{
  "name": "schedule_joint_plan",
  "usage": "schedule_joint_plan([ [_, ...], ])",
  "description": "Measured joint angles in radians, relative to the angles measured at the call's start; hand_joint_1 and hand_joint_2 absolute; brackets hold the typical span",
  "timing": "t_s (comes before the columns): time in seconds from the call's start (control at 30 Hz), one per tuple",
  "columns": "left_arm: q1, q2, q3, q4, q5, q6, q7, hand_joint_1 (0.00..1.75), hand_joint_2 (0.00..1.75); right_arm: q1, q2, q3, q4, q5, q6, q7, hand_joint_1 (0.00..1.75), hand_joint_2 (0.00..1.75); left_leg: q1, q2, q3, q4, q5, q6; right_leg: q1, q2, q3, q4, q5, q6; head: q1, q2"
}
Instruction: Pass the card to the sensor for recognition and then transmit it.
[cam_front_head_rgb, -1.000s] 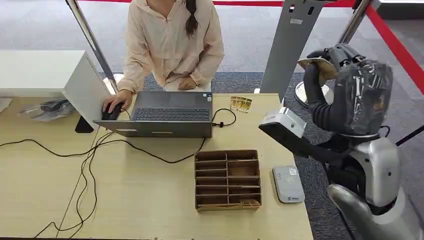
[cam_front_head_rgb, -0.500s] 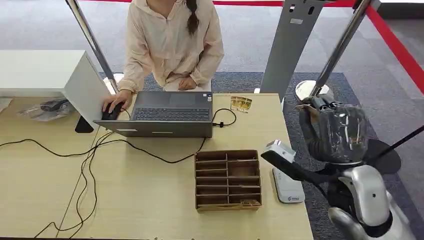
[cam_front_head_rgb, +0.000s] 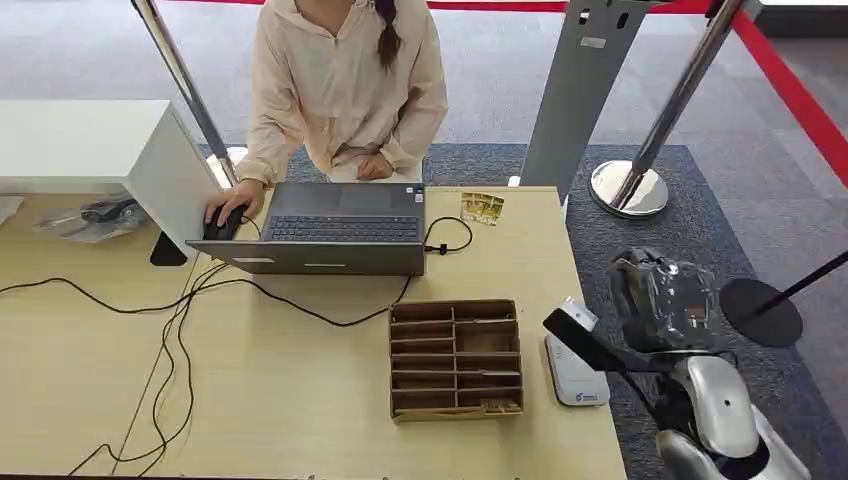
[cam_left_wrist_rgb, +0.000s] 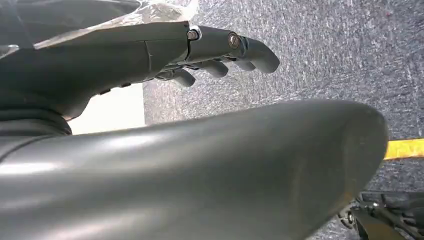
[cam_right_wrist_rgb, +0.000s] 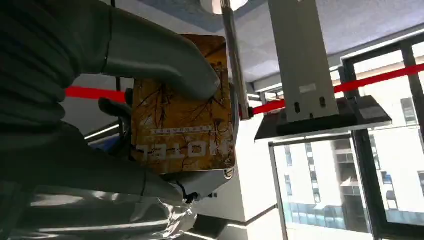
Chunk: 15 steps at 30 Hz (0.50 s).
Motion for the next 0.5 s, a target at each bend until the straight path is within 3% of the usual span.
schedule_joint_plan([
  [0.5,-0.001,0.0,0.0,0.0,-0.002,0.0,0.003,0.0,0.0,0.052,0.019,0.024,0.178,-0.052,-0.056,-0.006,1.75,1.75,0.0,0.0,0.0,0.0,0.0,0.0,0.0,0.0,0.0,0.0,0.0,0.0,0.0,0.0],
])
